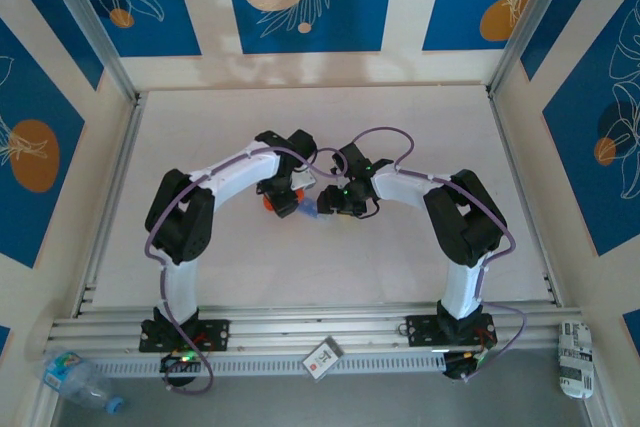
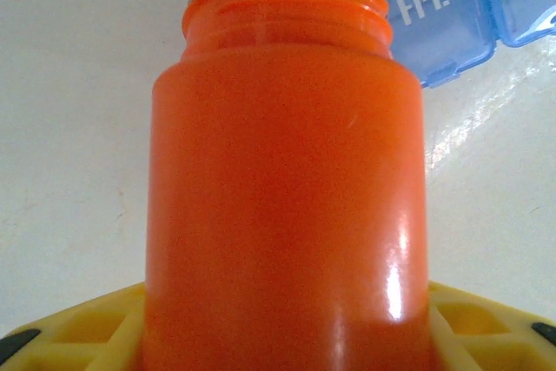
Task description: Sort the pills into containers
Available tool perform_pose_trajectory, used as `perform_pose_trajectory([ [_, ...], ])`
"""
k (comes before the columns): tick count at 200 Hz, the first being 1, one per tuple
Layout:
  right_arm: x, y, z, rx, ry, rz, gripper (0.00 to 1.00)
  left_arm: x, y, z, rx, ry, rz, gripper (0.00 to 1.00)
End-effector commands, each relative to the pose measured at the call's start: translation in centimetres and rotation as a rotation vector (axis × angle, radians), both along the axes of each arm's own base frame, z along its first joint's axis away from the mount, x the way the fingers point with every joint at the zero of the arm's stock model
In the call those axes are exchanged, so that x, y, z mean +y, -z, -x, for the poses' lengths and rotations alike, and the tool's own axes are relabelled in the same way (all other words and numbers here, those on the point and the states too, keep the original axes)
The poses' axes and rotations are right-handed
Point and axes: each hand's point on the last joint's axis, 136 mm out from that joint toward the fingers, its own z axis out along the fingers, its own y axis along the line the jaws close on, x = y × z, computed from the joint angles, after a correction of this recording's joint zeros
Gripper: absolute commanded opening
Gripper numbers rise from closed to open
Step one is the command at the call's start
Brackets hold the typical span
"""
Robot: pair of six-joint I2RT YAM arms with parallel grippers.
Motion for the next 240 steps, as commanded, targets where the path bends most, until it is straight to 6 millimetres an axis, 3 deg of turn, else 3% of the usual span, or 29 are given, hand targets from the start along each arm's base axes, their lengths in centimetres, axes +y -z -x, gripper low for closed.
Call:
perform_pose_trajectory([
  [1,-0.4,0.3,0.6,0.031,0.011,0.006,0.56,-0.1,0.1,0.6,0.015,-0.004,0.027,0.00],
  [123,-0.8,0.7,0.5,0.040,0.031,0.019,0.57,0.5,1.0,0.7,-0.060,-0.118,0.148,0.00],
  [240,-0.8,0.7,0.4,0.046,0.040,0.013,0.56,-1.2,0.4,0.3,-0.176,-0.211,0.412,0.00],
])
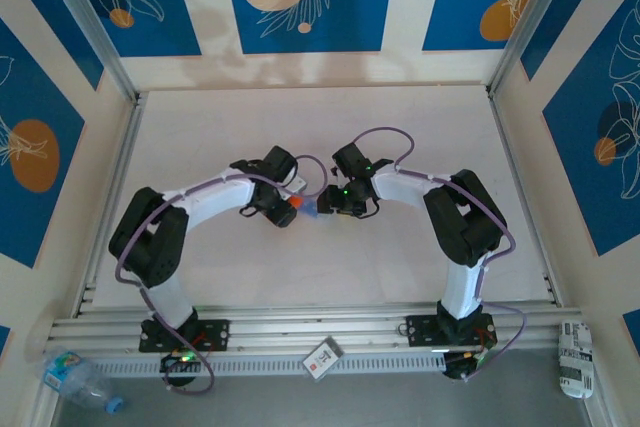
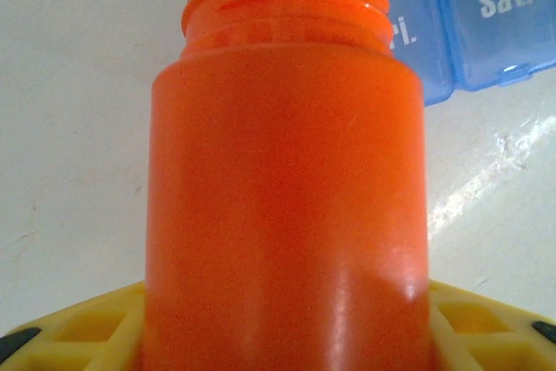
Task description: Sort the pills into containers
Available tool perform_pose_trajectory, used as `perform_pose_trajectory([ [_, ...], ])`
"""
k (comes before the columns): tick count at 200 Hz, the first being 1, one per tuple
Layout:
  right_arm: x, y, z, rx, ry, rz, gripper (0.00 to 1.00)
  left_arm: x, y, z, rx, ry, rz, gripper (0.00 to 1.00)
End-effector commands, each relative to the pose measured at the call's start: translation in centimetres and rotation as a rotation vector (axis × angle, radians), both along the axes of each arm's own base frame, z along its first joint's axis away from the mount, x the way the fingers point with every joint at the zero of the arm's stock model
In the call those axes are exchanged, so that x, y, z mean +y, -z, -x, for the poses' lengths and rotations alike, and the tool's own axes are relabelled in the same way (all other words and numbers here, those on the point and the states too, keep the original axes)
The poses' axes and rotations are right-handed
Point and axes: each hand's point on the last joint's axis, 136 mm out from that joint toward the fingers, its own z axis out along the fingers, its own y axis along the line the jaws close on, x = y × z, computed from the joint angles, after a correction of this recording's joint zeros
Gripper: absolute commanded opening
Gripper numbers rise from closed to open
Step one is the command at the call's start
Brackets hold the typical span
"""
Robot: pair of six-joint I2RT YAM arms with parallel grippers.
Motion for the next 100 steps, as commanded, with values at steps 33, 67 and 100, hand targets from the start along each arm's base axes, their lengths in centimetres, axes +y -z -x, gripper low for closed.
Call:
perform_pose_trajectory([
  [33,-0.6,0.6,0.5,0.039,0.021,0.008,0.56,-0.9,-1.5,-0.7,-0.078,-0.025,0.148,0.00],
  [67,-0.5,0.4,0.4,0.037,0.023,0.003,0.57,-0.9,-2.2,-0.7,-0.119,-0.025,0.201,0.00],
  [100,-0.5,0.0,0.2,0.033,0.025,-0.001,0.57,-1.2,-3.3,-0.6,-0.173,-0.010,0.273,0.00],
])
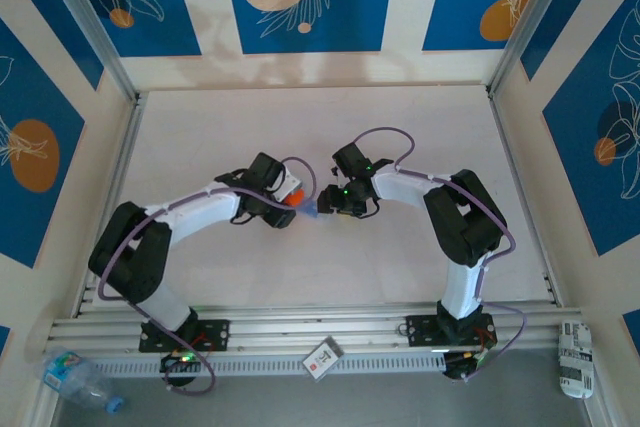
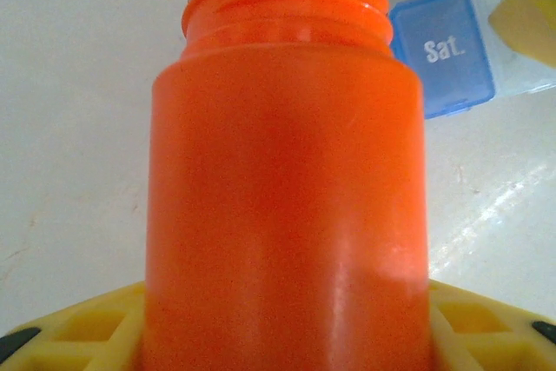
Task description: Sort the pills into containers
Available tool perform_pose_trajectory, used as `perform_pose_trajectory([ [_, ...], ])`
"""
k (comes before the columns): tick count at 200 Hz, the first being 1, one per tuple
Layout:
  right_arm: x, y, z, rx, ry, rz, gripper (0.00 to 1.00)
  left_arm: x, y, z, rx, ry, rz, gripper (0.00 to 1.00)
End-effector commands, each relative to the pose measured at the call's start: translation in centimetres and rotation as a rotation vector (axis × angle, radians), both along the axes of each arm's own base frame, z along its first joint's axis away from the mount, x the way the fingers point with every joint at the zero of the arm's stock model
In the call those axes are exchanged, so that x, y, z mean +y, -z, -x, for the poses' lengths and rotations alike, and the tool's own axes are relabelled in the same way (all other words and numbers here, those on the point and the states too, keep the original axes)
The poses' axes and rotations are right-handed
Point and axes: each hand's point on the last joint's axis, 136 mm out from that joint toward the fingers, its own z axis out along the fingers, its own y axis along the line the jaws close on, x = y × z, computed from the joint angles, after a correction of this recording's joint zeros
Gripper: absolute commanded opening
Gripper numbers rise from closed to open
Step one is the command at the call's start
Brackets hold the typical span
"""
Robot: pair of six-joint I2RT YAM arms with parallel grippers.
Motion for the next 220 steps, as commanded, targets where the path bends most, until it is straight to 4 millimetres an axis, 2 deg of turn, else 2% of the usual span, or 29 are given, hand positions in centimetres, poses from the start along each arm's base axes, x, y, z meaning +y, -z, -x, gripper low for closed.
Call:
perform_pose_trajectory([
  [1,-0.4,0.0,0.3,0.031,0.018,0.000,0.57,-0.9,-2.1,-0.7,-0.071,0.007,0.107,0.00],
  [51,-0.4,-1.7,-0.4,0.004,0.026,-0.023,0.58,-1.2,-4.8,-0.6,-0.197,0.015,0.232,0.00],
  [112,-1.8,-6.3,-1.4,-0.070,0.064,-0.075,0.63,-1.7,-11.0,-0.9,-0.411,0.017,0.439,0.00],
  [161,-5.2,-9.1,-3.1,-0.118,0.135,-0.075,0.65,-2.5,-17.3,-1.2,-0.629,0.060,0.607,0.00],
  [196,-8.2,-10.1,-4.9,-0.140,0.180,-0.021,0.68,-3.2,-21.8,-1.7,-0.802,0.103,0.722,0.00],
  [220,-10.5,-10.0,-5.7,-0.139,0.212,0.050,0.75,-4.3,-23.7,-2.3,-0.865,0.149,0.779,0.00],
])
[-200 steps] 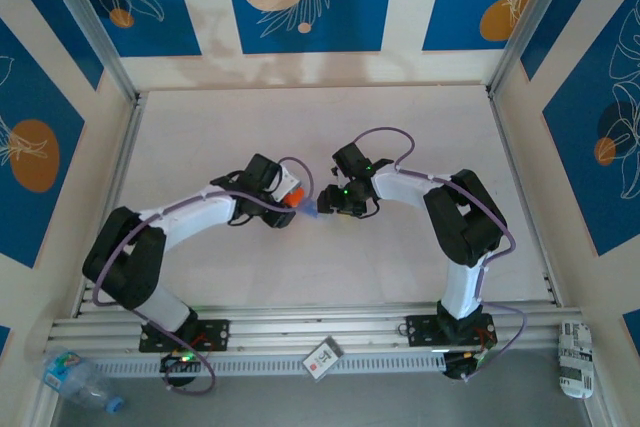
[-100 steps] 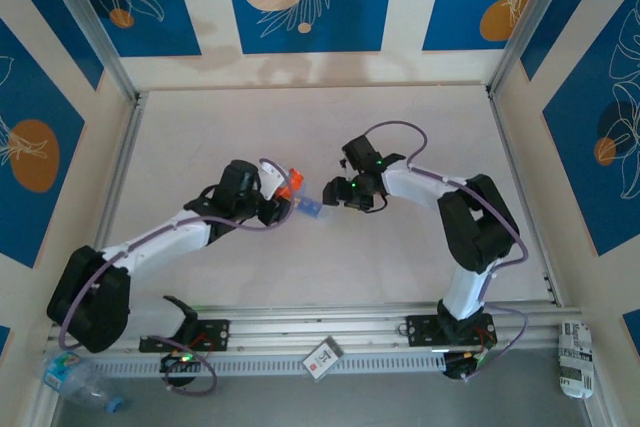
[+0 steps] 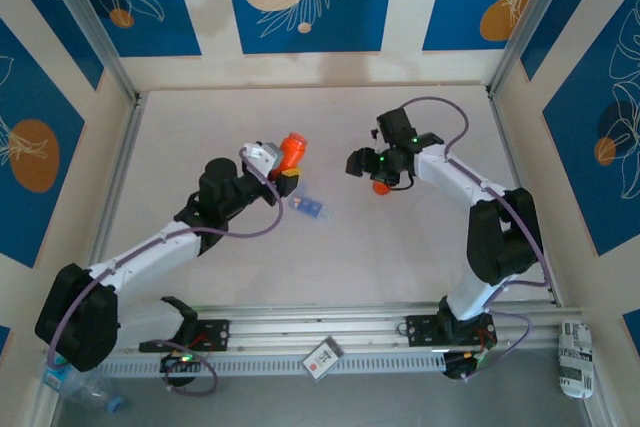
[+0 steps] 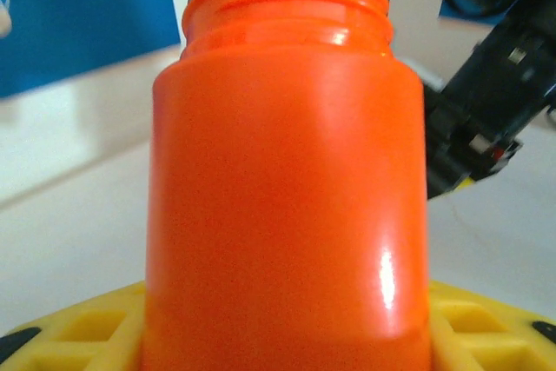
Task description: Sort the pills into containers
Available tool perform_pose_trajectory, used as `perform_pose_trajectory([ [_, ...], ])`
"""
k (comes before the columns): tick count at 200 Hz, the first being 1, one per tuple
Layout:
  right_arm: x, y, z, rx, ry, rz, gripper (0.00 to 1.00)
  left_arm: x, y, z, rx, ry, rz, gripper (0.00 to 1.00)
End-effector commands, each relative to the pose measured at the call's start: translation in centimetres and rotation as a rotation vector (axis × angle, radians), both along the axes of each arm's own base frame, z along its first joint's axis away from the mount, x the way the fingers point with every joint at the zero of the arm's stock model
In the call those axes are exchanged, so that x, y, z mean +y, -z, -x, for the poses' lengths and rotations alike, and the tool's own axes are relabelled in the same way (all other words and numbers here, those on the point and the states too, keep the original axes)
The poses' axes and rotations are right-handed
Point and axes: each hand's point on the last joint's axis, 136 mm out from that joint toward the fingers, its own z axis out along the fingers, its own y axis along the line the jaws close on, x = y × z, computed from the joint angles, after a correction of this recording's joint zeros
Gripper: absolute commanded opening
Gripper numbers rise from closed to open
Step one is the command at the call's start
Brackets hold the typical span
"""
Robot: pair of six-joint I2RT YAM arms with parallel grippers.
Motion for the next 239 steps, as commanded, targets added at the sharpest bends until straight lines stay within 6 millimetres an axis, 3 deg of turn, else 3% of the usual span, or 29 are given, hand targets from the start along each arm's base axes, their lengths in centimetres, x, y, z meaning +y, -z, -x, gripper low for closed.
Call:
perform_pose_trajectory([
  [1,-2.3,-0.4,-0.2,0.014,0.013,0.080,0.76,-1.0,-4.9,-0.4,-0.174,0.057,0.115,0.00],
  [43,-6.1,1.7,-0.9,0.099,0.082,0.209,0.81,-2.7,-7.1,-1.3,-0.253,0.116,0.192,0.00],
  [67,-7.0,3.3,-1.2,0.148,0.085,0.268,0.82,-3.3,-7.6,-1.6,-0.267,0.139,0.212,0.00],
  [171,-6.0,8.8,-2.3,0.262,-0.001,0.378,0.76,-3.5,-5.3,-1.7,-0.212,0.147,0.166,0.00],
  [239,-6.0,10.7,-1.6,0.297,-0.013,0.386,0.61,-4.1,-4.4,-1.7,-0.172,0.176,0.166,0.00],
])
